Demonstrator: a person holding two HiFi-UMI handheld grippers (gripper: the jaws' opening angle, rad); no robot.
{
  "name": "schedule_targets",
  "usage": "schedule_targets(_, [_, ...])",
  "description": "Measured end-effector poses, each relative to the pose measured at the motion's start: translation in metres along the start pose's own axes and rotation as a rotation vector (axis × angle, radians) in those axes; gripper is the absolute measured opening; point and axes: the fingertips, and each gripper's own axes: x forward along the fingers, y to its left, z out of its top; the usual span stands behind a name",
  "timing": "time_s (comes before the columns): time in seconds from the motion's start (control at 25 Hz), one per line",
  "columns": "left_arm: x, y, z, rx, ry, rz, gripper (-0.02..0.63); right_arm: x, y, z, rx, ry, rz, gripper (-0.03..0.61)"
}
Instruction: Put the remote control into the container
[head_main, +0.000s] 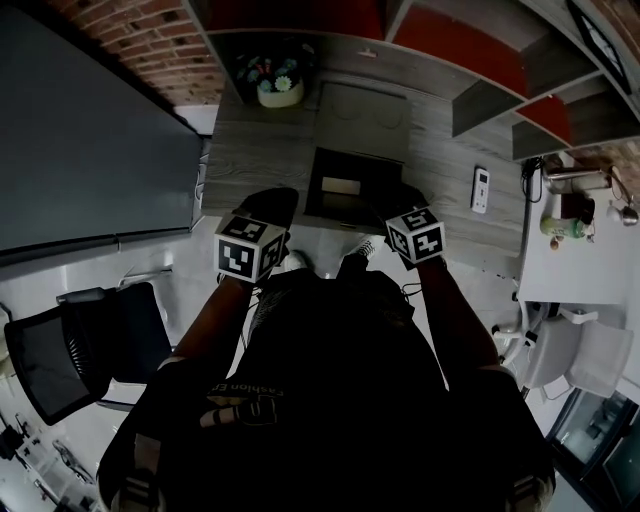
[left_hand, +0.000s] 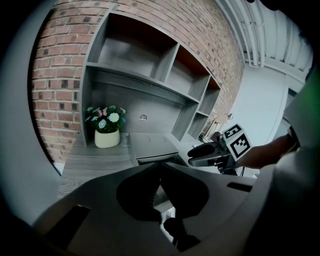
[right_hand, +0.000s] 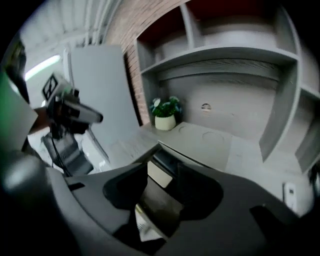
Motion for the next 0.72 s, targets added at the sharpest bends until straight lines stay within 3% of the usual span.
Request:
schedule_targets(0.08, [0.001,-0.009,0.007,0.018,-0.015,-0.026,0.006,-0.027,0.000,0.011,0.232,-0.112,0.020,0.164])
schedule_targets(0.12, [0.001,-0.014,0.010,0.027,-0.023,-0.040,0.006,-0.040,-0.002,0.013,0.318,-0.160,0.019,0.114])
schedule_targets(0.2, [-0.001,-0.025,0.023,0.043,-0.052,-0.068,0.006,-0.064,-0.006,0.017,0.399,-0.234,-0.008,0.047])
schedule_targets(0.24, [-0.004,-0.030,0.031,0.046,-0.069,-0.083,0.006,-0.074,-0.007,0.020,0.405,-0.259,-0.029,0.010])
schedule_targets(0.44, [-0.011,-0.045,0.053,0.065,-0.121,-0.128,0.006,-0.107,-0.006,0.032,0.399,-0.320,-0.103,0.008])
schedule_targets(0.72, [-0.021,-0.044,0.046,0.087,-0.113,-0.118,0.006,-0.107,0.011,0.026,0.371,-0.295,-0.125,0.008])
